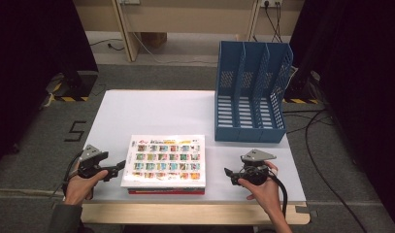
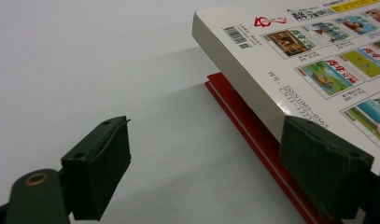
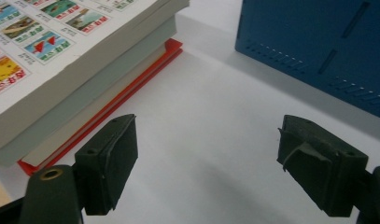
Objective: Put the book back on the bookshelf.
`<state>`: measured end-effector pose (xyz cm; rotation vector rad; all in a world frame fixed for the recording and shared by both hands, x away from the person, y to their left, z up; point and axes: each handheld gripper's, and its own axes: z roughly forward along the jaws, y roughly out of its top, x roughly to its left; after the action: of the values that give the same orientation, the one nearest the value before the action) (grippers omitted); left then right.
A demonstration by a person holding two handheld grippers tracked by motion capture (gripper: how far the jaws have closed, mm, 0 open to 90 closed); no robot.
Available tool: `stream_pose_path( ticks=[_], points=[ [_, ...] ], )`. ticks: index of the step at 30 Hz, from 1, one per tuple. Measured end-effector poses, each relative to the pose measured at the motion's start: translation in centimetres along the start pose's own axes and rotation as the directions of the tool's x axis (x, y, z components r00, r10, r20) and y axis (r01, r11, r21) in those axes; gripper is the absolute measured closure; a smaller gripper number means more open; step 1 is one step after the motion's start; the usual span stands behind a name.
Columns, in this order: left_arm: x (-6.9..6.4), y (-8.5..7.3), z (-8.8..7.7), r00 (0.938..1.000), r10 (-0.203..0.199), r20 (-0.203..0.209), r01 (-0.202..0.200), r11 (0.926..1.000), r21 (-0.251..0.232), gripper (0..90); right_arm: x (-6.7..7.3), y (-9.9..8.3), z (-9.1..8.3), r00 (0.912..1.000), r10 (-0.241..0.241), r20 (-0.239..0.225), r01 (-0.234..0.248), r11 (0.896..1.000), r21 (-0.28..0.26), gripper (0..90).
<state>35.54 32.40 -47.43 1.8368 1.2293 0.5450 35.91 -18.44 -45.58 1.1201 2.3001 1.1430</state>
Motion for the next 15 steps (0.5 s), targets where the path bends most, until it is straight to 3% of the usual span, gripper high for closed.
stream_pose_path(
  ticks=[4,6,10,12,15],
  points=[
    [-0.2,0.0,0.0,1.0,-0.001,-0.002,0.001,1.0,0.0,18.7,0.3,0.4,0.1,0.9996,0.013,-0.025,-0.013,1.0,-0.011,21.2],
    [-0.3,0.1,0.1,0.9992,-0.026,0.03,0.026,0.9996,-0.002,33.6,0.7,0.8,0.6,0.9989,0.015,-0.044,-0.016,1.0,-0.013,21.3],
    [-0.5,0.2,0.2,0.9998,-0.015,0.015,0.015,0.9999,-0.002,34.5,1.2,1.2,1.1,0.9954,0.029,-0.091,-0.031,0.999,-0.014,21.6],
    [-0.7,0.1,0.3,0.9981,-0.044,0.043,0.044,0.999,-0.007,39.1,1.5,1.5,1.6,0.99,0.05,-0.132,-0.053,0.998,-0.018,21.6],
    [-1.0,0.2,0.4,0.9987,-0.023,0.046,0.023,0.9997,-0.005,41.1,1.6,1.6,1.7,0.9838,0.073,-0.164,-0.077,0.997,-0.023,21.5]
  ],
)
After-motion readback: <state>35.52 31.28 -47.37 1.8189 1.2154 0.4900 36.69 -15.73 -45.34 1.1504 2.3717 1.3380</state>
